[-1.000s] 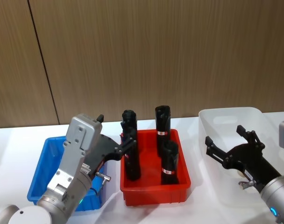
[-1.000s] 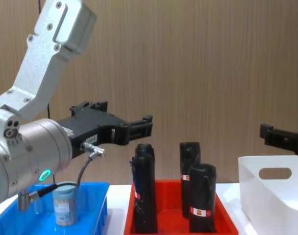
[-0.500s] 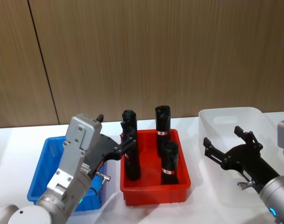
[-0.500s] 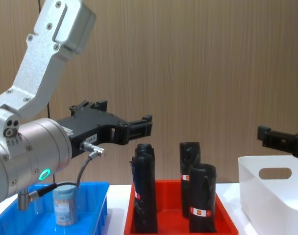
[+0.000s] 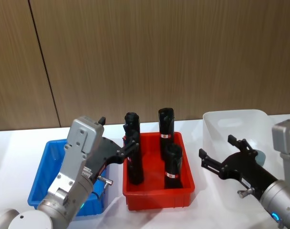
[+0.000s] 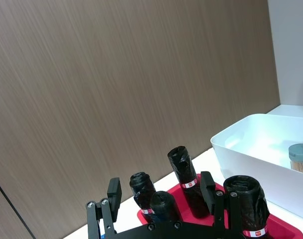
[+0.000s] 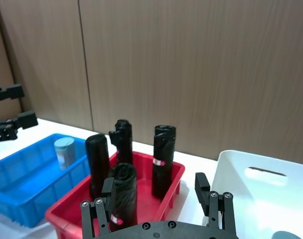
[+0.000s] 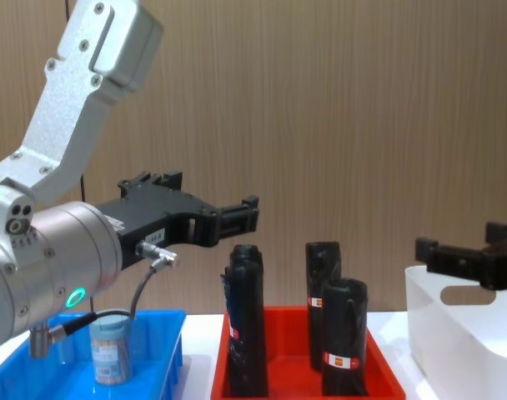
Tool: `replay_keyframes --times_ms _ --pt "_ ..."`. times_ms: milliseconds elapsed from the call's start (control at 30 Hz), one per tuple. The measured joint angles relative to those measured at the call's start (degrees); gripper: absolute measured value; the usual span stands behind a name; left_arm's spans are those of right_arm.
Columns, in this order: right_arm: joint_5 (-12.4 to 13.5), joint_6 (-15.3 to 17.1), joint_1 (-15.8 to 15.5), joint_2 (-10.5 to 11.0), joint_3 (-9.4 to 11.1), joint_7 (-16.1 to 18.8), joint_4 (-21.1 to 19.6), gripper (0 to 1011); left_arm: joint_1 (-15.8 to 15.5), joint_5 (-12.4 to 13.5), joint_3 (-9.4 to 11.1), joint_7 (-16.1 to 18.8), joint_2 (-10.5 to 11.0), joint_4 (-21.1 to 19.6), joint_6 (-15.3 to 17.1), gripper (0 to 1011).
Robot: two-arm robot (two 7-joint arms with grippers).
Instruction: Pick the cotton swabs from the blue box and place them into the white box.
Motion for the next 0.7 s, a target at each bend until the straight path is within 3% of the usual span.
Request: replay_keyframes --times_ms 700 --pt "-0.9 4.8 5.5 -1.4 -0.8 8.6 6.7 1002 0.0 0.0 0.0 0.0 0.0 0.0 0.0 1004"
